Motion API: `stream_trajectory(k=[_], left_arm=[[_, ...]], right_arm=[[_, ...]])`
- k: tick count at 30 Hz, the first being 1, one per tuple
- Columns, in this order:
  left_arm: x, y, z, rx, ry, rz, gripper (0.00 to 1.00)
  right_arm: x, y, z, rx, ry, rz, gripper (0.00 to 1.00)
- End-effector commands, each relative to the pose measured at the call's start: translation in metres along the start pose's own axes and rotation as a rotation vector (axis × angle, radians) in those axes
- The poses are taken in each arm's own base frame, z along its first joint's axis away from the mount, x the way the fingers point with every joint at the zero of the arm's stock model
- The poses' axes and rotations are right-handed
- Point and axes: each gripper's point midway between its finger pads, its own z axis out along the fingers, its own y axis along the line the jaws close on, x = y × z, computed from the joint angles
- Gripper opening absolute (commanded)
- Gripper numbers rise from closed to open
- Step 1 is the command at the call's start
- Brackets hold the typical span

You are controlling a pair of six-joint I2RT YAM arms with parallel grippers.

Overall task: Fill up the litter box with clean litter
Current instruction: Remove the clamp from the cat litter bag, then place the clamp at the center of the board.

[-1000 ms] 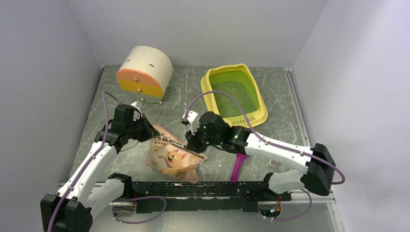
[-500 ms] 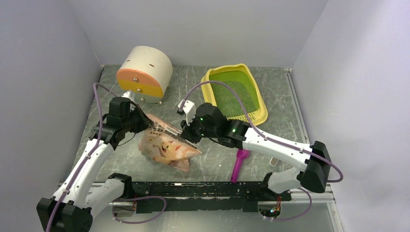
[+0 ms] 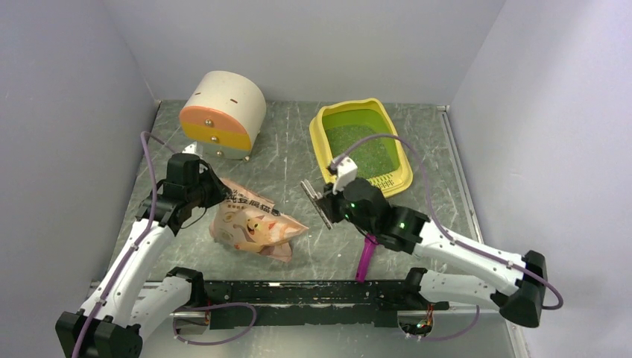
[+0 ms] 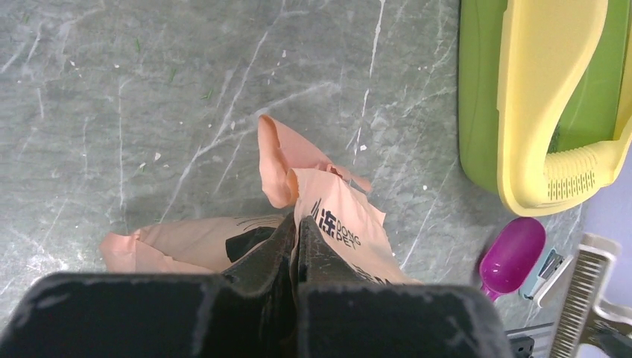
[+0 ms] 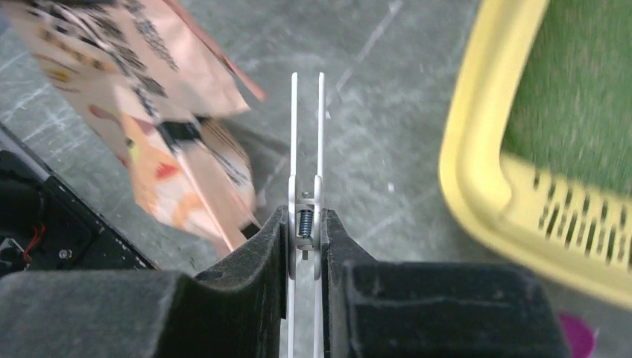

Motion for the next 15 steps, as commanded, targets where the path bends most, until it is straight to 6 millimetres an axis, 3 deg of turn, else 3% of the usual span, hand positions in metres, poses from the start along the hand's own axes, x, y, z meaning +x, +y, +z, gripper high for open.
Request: stream_trajectory(k=[1,6,15], left_arm=[[-0.02,-0.01,-0.011,0.043,-0.092,0.006,0.05],[-0.017,-0.013,-0.011,0.06,-0.086,0.005,0.05],[-0.016,-0.012,-0.016,0.061,-0.087,0.006,0.05]], right_arm=[[0.062,-0.022,-0.003,0.102,0.071,0.212,0.1],[0.116,-0.005,0.002,0.027,0.169,0.388,0.09],[0.151,0.009,0.016,-0.036,0.231,0.442,0.13]])
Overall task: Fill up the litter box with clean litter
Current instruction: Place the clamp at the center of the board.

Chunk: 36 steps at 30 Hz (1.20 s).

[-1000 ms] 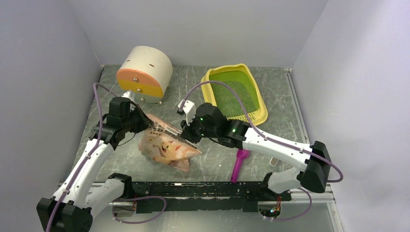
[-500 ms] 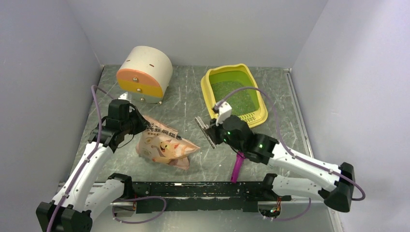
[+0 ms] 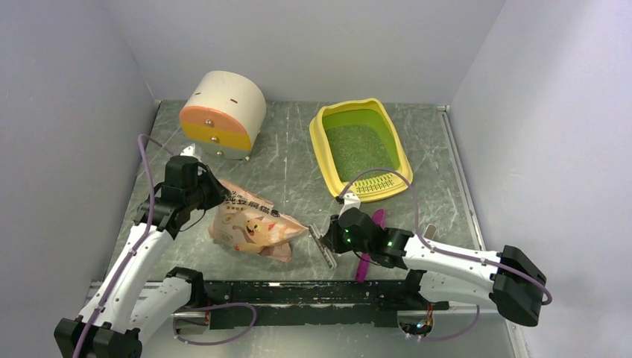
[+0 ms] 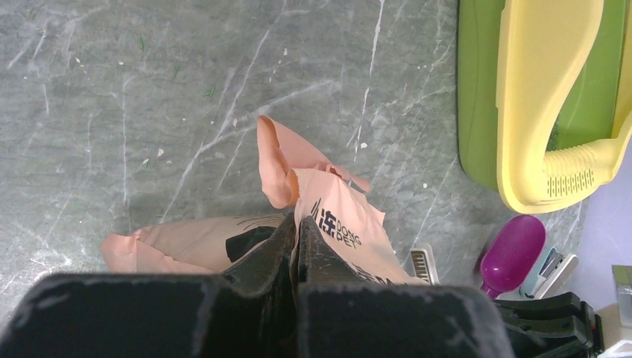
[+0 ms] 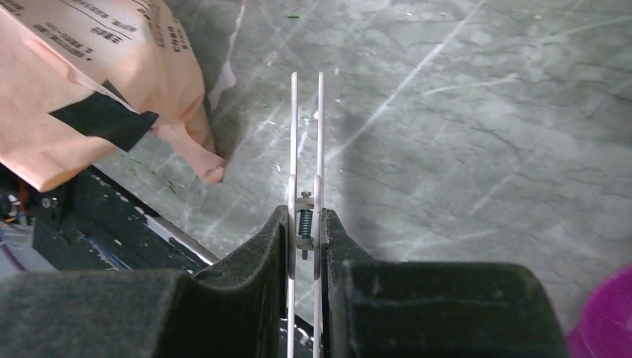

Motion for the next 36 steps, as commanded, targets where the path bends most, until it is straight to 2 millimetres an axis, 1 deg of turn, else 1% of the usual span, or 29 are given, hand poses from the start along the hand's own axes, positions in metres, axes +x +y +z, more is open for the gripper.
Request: stream_trajectory(k=[1,5,7,8,9,10,11,13,14,16,18,19,23,25,26,27,29,33,34,35,36], left_arm=[[-0.018,-0.014,-0.01,0.061,-0.076,0.005,0.05],[-0.015,-0.014,-0.01,0.065,-0.071,0.005,0.05],[-0.014,-0.014,-0.009,0.067,-0.066,0.006,0.05],[-0.014,-0.014,-0.009,0.069,-0.065,0.005,0.05],[-0.013,-0.014,-0.009,0.071,-0.063,0.007,0.05],[-0.013,-0.015,-0.009,0.073,-0.061,0.007,0.05],[-0.013,-0.015,-0.009,0.074,-0.06,0.008,0.05],[-0.012,-0.015,-0.008,0.078,-0.054,0.007,0.05],[-0.012,-0.016,-0.008,0.081,-0.054,0.006,0.05],[-0.011,-0.016,-0.008,0.085,-0.053,0.006,0.05],[-0.012,-0.017,-0.009,0.089,-0.053,0.007,0.05],[-0.012,-0.018,-0.009,0.091,-0.053,0.007,0.05],[-0.01,-0.018,-0.009,0.098,-0.05,0.012,0.05],[-0.009,-0.018,-0.01,0.1,-0.045,0.014,0.05],[-0.008,-0.018,-0.011,0.103,-0.044,0.016,0.05],[-0.008,-0.018,-0.011,0.103,-0.042,0.017,0.05],[-0.007,-0.018,-0.012,0.106,-0.041,0.02,0.05],[-0.005,-0.02,-0.014,0.123,-0.039,0.024,0.05],[-0.004,-0.02,-0.014,0.126,-0.038,0.023,0.05],[-0.003,-0.02,-0.014,0.132,-0.034,0.021,0.05],[-0.003,-0.021,-0.015,0.136,-0.035,0.022,0.05]], right_arm=[[-0.006,0.021,0.009,-0.091,-0.021,0.058,0.13],[0.006,0.015,0.017,-0.069,0.017,0.042,0.19],[0.009,0.009,0.019,-0.041,0.028,0.031,0.25],[0.009,0.005,0.019,-0.02,0.029,0.023,0.26],[0.009,0.001,0.018,0.004,0.028,0.013,0.29],[0.008,-0.004,0.017,0.032,0.026,0.004,0.37],[0.005,-0.009,0.015,0.064,0.019,-0.007,0.42],[-0.004,-0.015,0.009,0.106,0.005,-0.029,0.47],[-0.009,-0.014,0.005,0.113,-0.004,-0.041,0.49],[-0.022,-0.012,-0.004,0.121,-0.036,-0.048,0.51],[-0.037,-0.001,-0.013,0.08,-0.078,-0.053,0.54],[-0.046,0.008,-0.017,0.042,-0.108,-0.052,0.57],[-0.076,0.056,-0.032,-0.197,-0.22,-0.107,0.75],[-0.08,0.073,-0.034,-0.281,-0.234,-0.15,0.82],[-0.086,0.087,-0.035,-0.332,-0.239,-0.172,0.84],[-0.088,0.096,-0.035,-0.363,-0.228,-0.191,0.86],[-0.083,0.11,-0.027,-0.403,-0.16,-0.198,0.89],[-0.067,0.139,-0.012,-0.528,-0.039,-0.208,0.91],[-0.066,0.144,-0.008,-0.545,-0.025,-0.207,0.88],[-0.066,0.146,-0.004,-0.549,-0.018,-0.214,0.81],[-0.065,0.146,0.002,-0.539,-0.012,-0.228,0.71]])
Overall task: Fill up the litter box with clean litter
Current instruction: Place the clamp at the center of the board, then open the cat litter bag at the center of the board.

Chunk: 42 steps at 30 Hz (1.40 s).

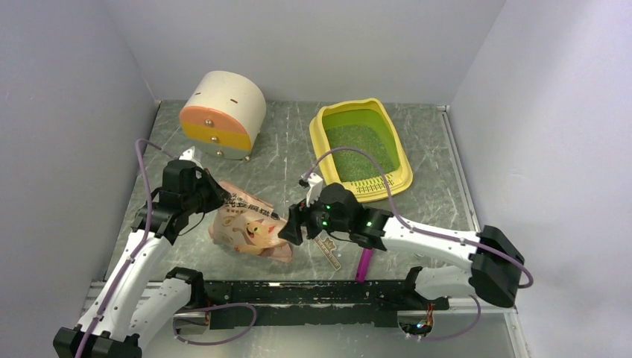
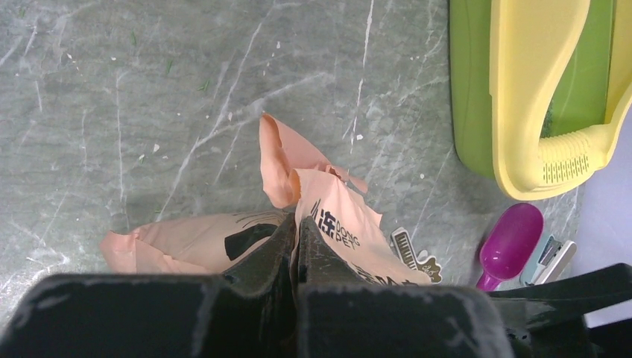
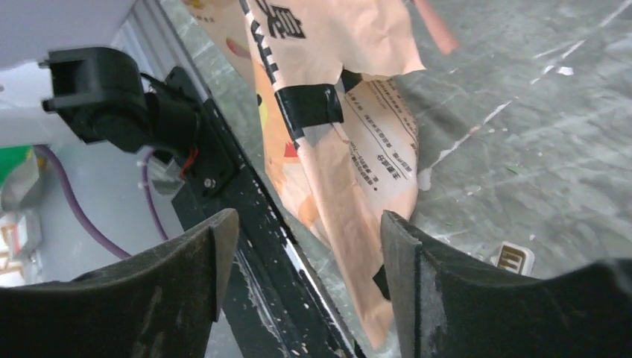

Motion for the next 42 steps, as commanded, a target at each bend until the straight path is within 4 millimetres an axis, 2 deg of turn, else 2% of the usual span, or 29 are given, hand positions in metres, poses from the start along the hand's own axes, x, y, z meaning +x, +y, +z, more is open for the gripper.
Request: stream_trajectory(k=[1,2,5,6,7,9,10,11,12,15,19,23,29,34,37,40,42], left_arm=[[-0.008,-0.02,-0.007,0.105,-0.032,0.011,0.05],[-0.009,-0.022,-0.008,0.114,-0.032,0.021,0.05],[-0.015,-0.024,-0.011,0.117,-0.049,0.063,0.05],[-0.019,-0.022,-0.012,0.103,-0.061,0.085,0.05],[-0.023,-0.021,-0.013,0.086,-0.072,0.099,0.09],[-0.031,-0.017,-0.013,0.046,-0.085,0.13,0.29],[-0.037,-0.015,-0.014,0.016,-0.092,0.14,0.46],[-0.04,-0.009,-0.014,-0.028,-0.085,0.144,0.69],[-0.048,-0.007,-0.015,-0.065,-0.088,0.159,0.86],[-0.051,-0.013,-0.007,-0.045,-0.018,0.197,0.95],[-0.029,-0.028,0.006,0.088,0.117,0.166,0.95],[-0.015,-0.016,0.019,0.106,0.185,0.149,0.95],[-0.006,-0.023,0.036,0.269,0.293,0.113,0.93],[-0.002,-0.05,0.035,0.511,0.352,0.099,0.84],[0.002,-0.057,0.027,0.585,0.385,0.136,0.71],[0.007,-0.059,0.018,0.613,0.4,0.158,0.64],[0.011,-0.063,0.011,0.655,0.41,0.168,0.51]], right_arm=[[-0.006,0.019,0.015,-0.109,0.023,-0.051,0.62],[-0.007,0.016,0.016,-0.092,0.024,-0.07,0.47],[-0.017,0.001,0.016,0.001,0.01,-0.157,0.09],[-0.021,-0.005,0.014,0.039,0.006,-0.189,0.03],[-0.026,-0.009,0.011,0.06,0.0,-0.231,0.01],[-0.04,-0.008,0.006,0.065,-0.034,-0.321,0.0],[-0.045,-0.006,0.003,0.055,-0.055,-0.363,0.0],[-0.048,-0.003,0.002,0.034,-0.069,-0.419,0.0],[-0.049,0.0,0.001,0.012,-0.079,-0.46,0.0],[-0.05,0.0,0.004,-0.014,-0.115,-0.551,0.01],[-0.046,-0.005,0.009,-0.014,-0.121,-0.644,0.01],[-0.042,0.001,0.006,-0.064,-0.154,-0.753,0.02],[-0.036,0.01,-0.002,-0.135,-0.208,-0.863,0.02],[-0.035,0.009,0.0,-0.135,-0.192,-0.867,0.02],[-0.036,0.008,0.0,-0.123,-0.195,-0.867,0.02],[-0.041,0.006,0.0,-0.103,-0.204,-0.865,0.02],[-0.044,0.005,-0.001,-0.085,-0.211,-0.85,0.02]])
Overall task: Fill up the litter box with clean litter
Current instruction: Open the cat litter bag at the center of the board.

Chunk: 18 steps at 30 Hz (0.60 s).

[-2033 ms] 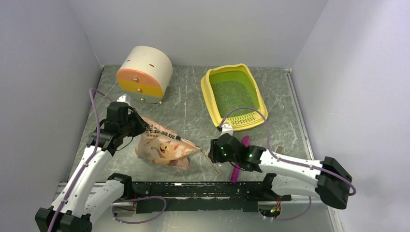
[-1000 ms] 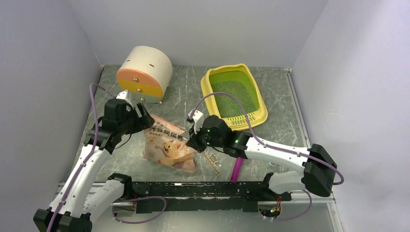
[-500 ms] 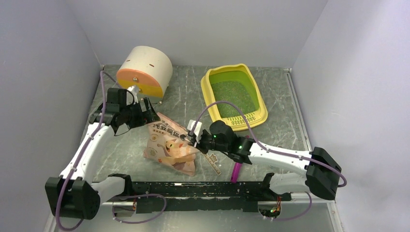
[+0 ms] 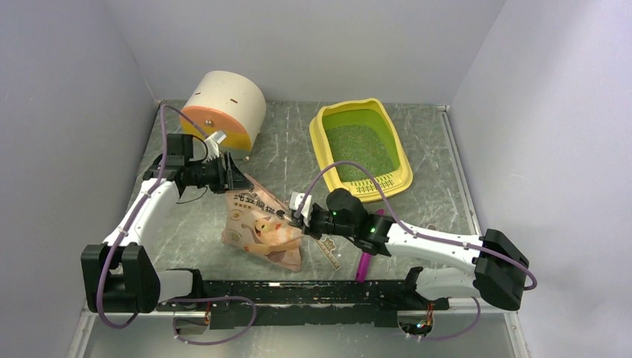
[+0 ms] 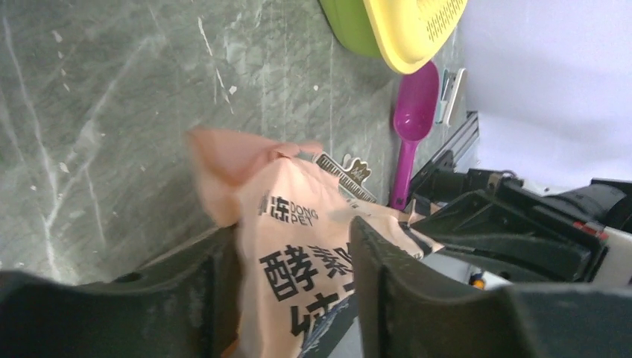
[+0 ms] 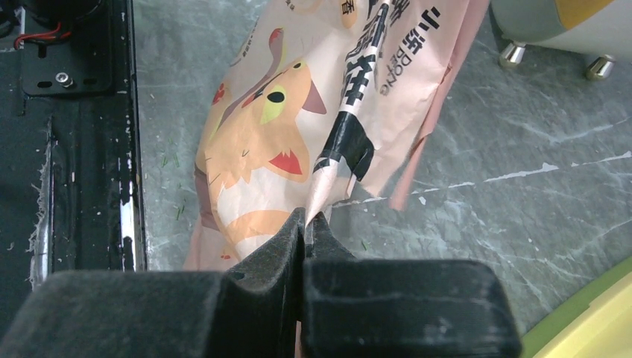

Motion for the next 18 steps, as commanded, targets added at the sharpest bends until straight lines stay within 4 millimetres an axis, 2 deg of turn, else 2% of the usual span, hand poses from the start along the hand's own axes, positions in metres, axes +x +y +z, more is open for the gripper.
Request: stream_trajectory(k=[1,5,6,8,9,13,15,18], left_arm=[[0.007,-0.03,-0.011,0.161,0.01,0.094,0.44],[0.002,-0.028,-0.013,0.127,-0.061,0.132,0.09],[0.001,-0.027,-0.013,0.118,-0.079,0.143,0.05],[-0.003,-0.025,-0.013,0.108,-0.122,0.163,0.05],[-0.003,-0.026,-0.012,0.117,-0.14,0.169,0.05],[-0.011,-0.04,-0.015,0.196,-0.224,0.211,0.05],[-0.016,-0.046,-0.02,0.202,-0.276,0.261,0.05],[-0.027,-0.057,-0.032,0.197,-0.372,0.351,0.05]], right_arm=[[-0.038,-0.017,-0.003,0.072,-0.118,-0.027,0.02],[-0.036,-0.013,-0.003,0.074,-0.133,0.049,0.05],[-0.036,-0.014,-0.003,0.079,-0.136,0.075,0.08],[-0.038,-0.014,-0.002,0.082,-0.13,0.125,0.1],[-0.039,-0.014,-0.002,0.086,-0.119,0.148,0.14],[-0.043,-0.022,-0.005,0.125,-0.068,0.215,0.36],[-0.045,-0.031,-0.009,0.176,-0.051,0.245,0.5],[-0.062,-0.046,-0.016,0.25,-0.089,0.282,0.66]])
